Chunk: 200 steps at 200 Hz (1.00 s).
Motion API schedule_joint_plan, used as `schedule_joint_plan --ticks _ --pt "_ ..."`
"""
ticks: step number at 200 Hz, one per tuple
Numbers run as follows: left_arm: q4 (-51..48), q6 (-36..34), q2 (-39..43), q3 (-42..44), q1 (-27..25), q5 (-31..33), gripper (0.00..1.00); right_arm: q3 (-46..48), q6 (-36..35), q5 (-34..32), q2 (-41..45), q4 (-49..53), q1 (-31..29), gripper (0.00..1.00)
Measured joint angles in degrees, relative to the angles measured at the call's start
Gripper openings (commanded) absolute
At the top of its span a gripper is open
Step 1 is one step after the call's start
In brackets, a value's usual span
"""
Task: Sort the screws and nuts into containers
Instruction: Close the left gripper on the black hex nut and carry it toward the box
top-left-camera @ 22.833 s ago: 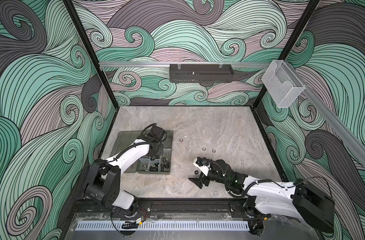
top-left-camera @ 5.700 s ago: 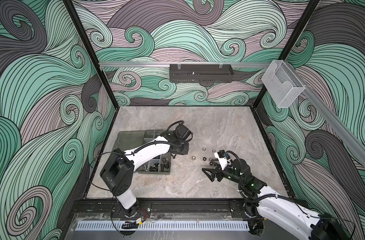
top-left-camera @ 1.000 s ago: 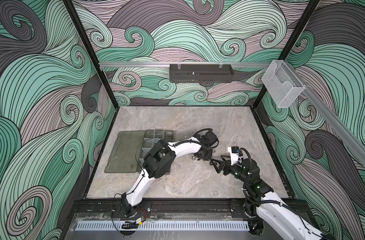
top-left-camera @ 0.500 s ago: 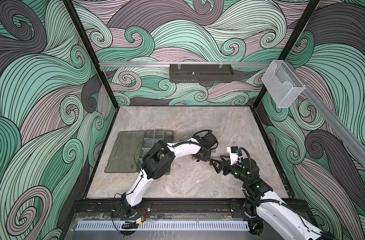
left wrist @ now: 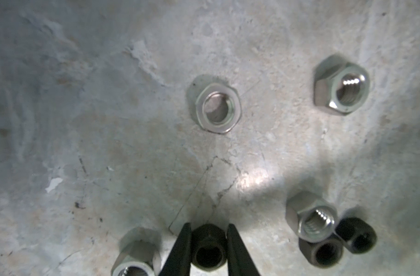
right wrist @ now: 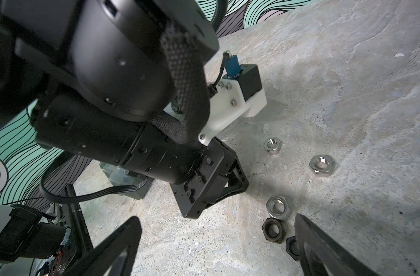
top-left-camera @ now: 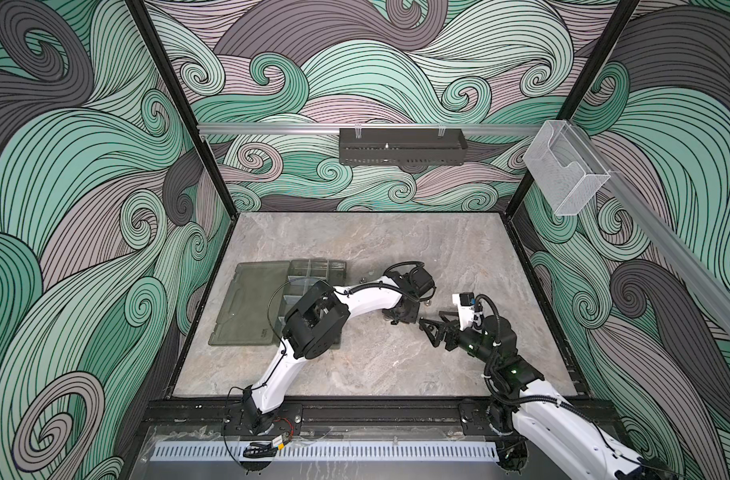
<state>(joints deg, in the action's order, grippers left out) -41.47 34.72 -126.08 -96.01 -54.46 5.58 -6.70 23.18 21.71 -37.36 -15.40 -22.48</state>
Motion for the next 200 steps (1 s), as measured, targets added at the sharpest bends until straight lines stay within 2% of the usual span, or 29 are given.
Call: schedule_joint_plan --ticks 49,95,147,175,200 --pt "-1.5 -0.6 3.9 4.3 0.7 0.4 0.24 0.0 -0.1 0.5 -1.2 -1.3 0.0 1.0" --pt "-1.4 -1.3 16.0 10.0 3.4 0.8 0.24 0.0 -0.2 1.6 -3.5 -1.8 0.0 1.0" --pt "-1.4 -2.6 29.4 20.5 13.0 2.4 0.24 0.0 -0.9 4.3 -4.9 -5.3 -1.3 1.0" --pt "-2.0 -3.0 34.0 28.8 19.6 3.5 0.24 -0.2 -3.6 4.3 -6.5 -6.8 -7.8 1.0" --pt "-3.1 -3.3 36.4 32.7 24.0 4.8 0.24 -0.9 -6.3 4.3 -8.8 -7.9 -13.0 1.0"
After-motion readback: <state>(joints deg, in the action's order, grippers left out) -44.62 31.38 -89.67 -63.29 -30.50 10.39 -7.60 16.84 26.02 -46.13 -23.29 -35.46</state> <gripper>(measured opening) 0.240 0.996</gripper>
